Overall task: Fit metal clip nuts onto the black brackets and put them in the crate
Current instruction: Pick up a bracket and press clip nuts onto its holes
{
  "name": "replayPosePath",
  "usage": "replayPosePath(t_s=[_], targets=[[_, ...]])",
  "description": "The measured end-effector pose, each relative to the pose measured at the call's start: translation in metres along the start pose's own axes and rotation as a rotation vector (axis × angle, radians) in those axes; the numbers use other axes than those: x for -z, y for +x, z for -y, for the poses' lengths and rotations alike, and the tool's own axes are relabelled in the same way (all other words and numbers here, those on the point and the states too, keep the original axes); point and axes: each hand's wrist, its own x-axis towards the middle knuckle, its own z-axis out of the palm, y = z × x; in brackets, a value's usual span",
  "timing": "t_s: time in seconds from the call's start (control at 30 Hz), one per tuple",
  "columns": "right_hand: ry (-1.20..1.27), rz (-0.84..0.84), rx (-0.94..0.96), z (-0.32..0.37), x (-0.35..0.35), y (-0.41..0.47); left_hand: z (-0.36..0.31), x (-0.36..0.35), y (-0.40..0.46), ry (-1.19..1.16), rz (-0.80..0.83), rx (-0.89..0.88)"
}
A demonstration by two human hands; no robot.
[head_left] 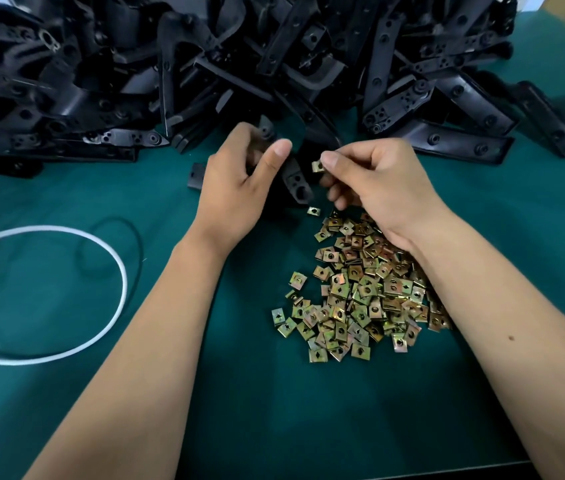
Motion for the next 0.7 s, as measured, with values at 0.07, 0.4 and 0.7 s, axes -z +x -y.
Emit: replayPosePath(t_s=[0.07,0.4,0.7], targets=[[-0.057,-0.002,0.017,-0.0012,-0.0027,0.0002,0.0022,-0.0031,0.0005,0.07,0.019,-0.004],[-0.206,0.049,0.012,-0.0014,-0.0112,-0.0025,0.0017,-0.0052,0.0009,0.152,0.002,-0.037],[-0.153,0.059,0.01,0.0001,-0.0094,-0.0026,-0.0012,-0.006,-0.0001,0.226,-0.034,-0.065]])
